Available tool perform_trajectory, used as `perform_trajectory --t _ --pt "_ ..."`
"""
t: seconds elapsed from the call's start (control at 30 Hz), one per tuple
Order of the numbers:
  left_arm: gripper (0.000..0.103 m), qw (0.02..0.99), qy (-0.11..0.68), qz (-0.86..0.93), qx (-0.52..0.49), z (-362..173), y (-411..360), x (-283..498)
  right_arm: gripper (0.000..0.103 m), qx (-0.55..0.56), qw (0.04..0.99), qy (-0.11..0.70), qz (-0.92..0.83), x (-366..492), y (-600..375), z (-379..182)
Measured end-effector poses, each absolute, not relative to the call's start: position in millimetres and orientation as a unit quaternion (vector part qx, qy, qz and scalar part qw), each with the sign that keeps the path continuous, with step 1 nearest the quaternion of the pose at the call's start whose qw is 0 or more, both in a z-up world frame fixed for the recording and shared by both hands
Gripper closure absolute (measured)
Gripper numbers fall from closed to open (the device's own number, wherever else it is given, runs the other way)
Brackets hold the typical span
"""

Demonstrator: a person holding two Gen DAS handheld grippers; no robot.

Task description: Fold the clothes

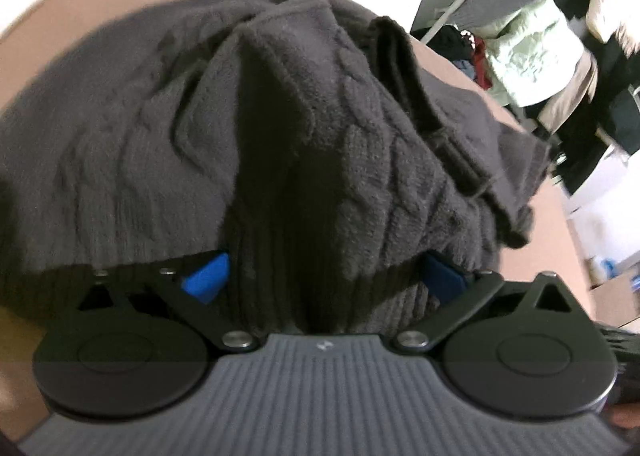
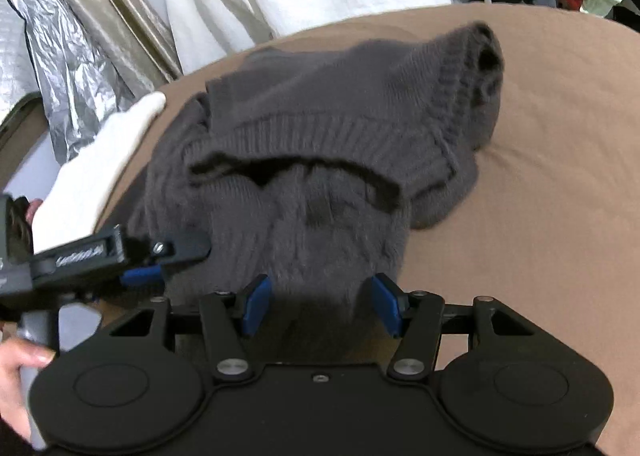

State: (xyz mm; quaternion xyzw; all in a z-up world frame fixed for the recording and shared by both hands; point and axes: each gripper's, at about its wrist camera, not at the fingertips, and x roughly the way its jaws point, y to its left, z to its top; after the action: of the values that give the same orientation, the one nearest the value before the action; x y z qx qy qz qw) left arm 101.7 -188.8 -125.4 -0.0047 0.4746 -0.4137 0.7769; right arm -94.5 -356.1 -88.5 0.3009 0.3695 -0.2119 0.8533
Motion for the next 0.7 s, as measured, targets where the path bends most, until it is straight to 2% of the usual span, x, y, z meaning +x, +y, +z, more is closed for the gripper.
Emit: perform_trajectory --t 0.07,0.1,0.13,0.17,0.33,0.47,0.7 --pt "0.062 0.797 0.455 -0.396 0.038 -118.1 -186.9 99.6 0.037 0.311 0.850 0.371 -0.208 -94.1 -353.8 -93.2" --pt "0.075 0.801 0.449 -0.394 0.033 -113.4 -182.9 100.7 0.036 0.317 0.848 0.371 -0.206 -93.7 -353.4 -94.7" --pt "0.082 0.808 0.446 -0.384 0.025 -108.1 -177.8 102.3 0.035 0.323 0.847 0.370 -0.204 -93.8 -352.9 -95.6" --pt "0.084 0.824 0.437 -0.359 0.032 -101.5 -173.4 102.9 0.035 0.327 0.845 0.370 -0.203 -94.1 -352.4 -96.0" --pt "0.086 0.908 0.324 -0.253 0.076 -66.6 -143.5 109.5 0.034 0.332 0.843 0.370 -0.205 -97.3 -351.6 -94.7" --pt "0.088 0.939 0.283 -0.192 0.026 -36.4 -95.5 138.8 0.034 0.332 0.843 0.371 -0.203 -98.9 -351.6 -93.4" --pt "0.088 0.933 0.310 -0.165 -0.080 -25.9 -19.5 181.2 0.033 0.326 0.844 0.380 -0.191 -94.5 -344.8 -94.6"
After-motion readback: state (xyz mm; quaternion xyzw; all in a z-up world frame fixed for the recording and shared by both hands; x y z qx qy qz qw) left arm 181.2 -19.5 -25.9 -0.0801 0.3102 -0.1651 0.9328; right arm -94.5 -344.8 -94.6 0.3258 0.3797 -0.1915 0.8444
